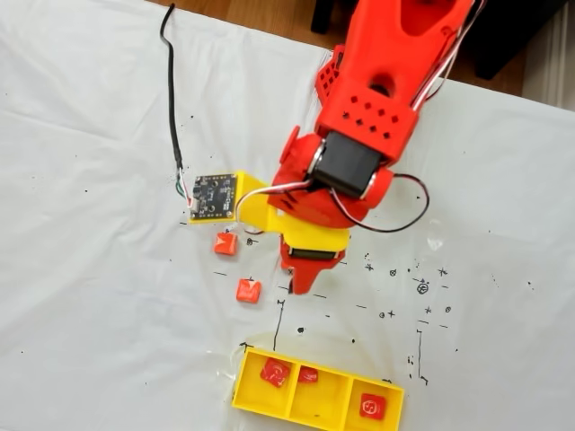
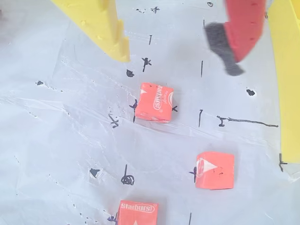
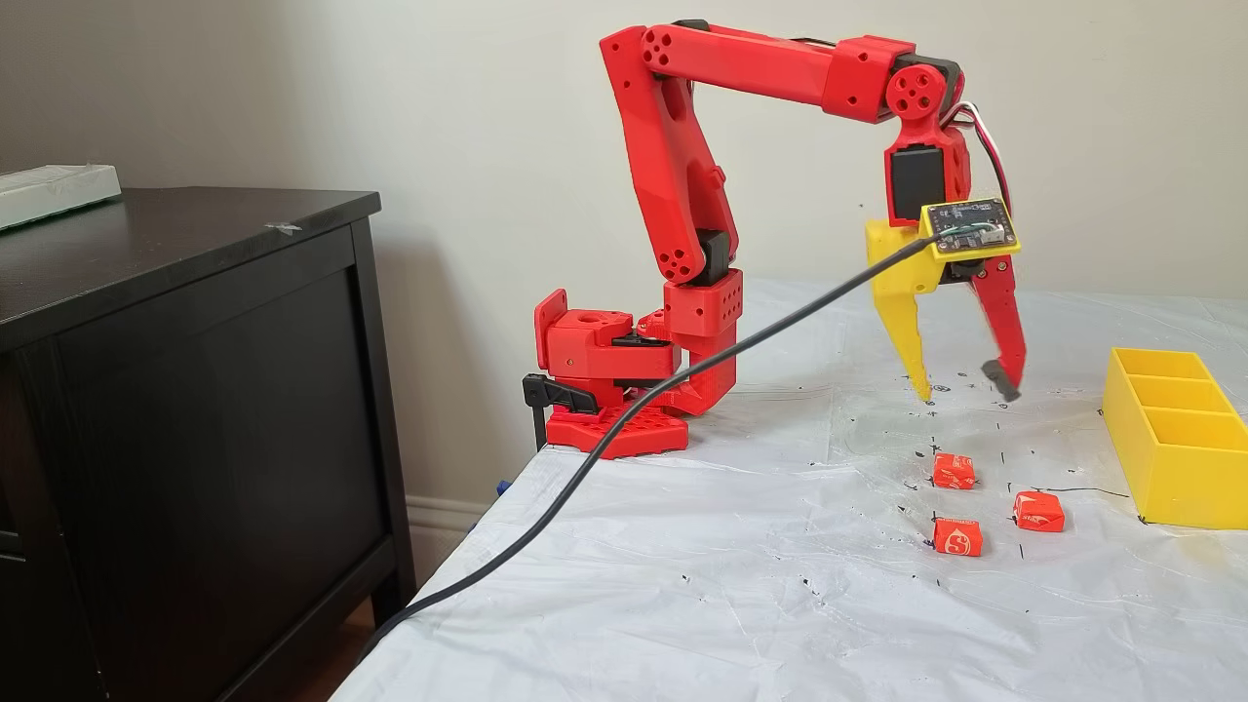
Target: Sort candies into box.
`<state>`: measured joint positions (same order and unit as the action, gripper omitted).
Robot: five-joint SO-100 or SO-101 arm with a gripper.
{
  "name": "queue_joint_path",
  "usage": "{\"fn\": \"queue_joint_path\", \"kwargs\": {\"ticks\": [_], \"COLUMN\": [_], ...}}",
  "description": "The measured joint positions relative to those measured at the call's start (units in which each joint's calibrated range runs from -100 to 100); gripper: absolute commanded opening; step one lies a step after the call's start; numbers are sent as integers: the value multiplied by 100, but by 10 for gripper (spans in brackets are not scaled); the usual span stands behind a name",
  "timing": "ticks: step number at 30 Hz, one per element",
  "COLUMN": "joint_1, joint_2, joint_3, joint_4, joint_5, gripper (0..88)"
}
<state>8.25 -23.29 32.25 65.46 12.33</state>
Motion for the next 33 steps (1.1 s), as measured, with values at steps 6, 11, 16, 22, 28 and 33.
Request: {"fn": "queue_joint_path", "kwargs": {"ticks": [6,11,16,22,28,33], "joint_1": [0,0,33,89,122,179], "joint_2": [348,356,611,933,1171,1434], "joint_3": [0,0,0,0,-105,-263], "joint_4": [94,102,0,-78,-78,-204], "joint_5": [63,83,142,142,142,142], "gripper": [349,354,355,367,356,344]}}
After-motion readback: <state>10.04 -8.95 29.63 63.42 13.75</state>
